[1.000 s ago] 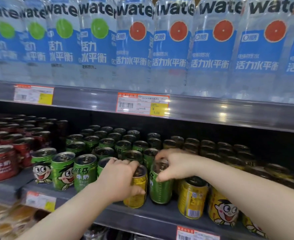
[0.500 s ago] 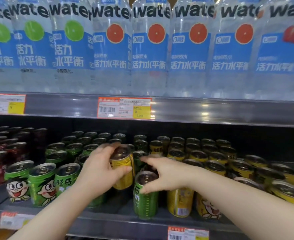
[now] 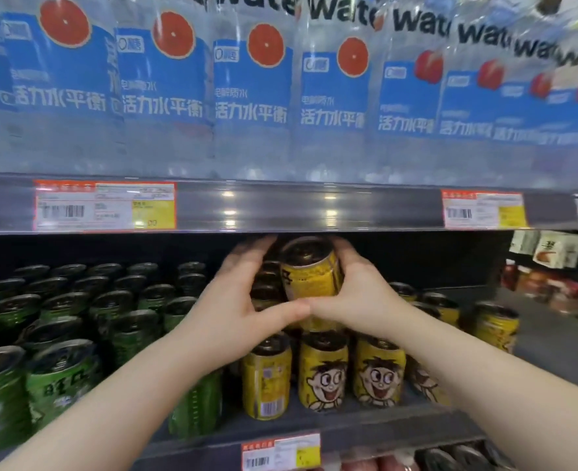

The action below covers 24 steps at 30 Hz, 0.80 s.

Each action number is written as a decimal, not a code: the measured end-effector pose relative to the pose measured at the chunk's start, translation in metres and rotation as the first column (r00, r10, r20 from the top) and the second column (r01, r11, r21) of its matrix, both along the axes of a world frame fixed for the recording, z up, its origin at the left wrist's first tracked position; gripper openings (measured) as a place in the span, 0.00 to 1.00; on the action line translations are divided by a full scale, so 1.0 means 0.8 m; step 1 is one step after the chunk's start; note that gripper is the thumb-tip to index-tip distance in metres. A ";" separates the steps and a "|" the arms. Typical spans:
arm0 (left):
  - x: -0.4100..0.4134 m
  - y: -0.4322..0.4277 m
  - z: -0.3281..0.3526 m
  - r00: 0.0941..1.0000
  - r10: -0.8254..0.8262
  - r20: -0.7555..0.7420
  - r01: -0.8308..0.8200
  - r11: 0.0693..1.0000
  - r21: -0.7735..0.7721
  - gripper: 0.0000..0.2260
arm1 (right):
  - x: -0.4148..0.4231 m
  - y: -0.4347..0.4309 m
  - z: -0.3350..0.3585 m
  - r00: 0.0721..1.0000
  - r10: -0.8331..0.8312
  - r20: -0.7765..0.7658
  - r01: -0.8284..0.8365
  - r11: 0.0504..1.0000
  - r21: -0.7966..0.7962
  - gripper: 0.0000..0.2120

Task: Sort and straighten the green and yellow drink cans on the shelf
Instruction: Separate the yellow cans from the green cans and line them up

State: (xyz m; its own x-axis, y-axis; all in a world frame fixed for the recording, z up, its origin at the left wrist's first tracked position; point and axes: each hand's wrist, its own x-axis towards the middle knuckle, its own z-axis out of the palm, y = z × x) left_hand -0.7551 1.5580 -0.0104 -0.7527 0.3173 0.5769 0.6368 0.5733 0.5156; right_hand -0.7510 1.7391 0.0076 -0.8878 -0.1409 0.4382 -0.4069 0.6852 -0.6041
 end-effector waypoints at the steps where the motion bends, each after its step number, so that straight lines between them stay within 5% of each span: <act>1: -0.004 0.007 -0.005 1.000 -0.005 0.008 0.005 0.997 -0.075 0.42 | 0.003 0.023 0.000 0.998 -0.066 -0.003 0.066 0.997 -0.032 0.42; 9: -0.015 0.101 -0.029 0.984 -0.101 0.145 0.153 0.899 -0.411 0.31 | 0.042 0.197 -0.021 0.874 -0.486 -0.023 0.478 0.867 -0.141 0.37; 14: -0.018 0.177 -0.036 0.975 -0.182 0.129 0.223 0.807 -0.546 0.33 | 0.066 0.256 -0.058 0.844 -0.533 0.065 0.534 0.818 -0.214 0.29; 24: -0.038 0.248 -0.062 0.968 -0.207 0.143 0.249 0.705 -0.664 0.27 | 0.023 0.277 -0.131 0.893 -0.404 0.197 0.442 0.869 -0.222 0.33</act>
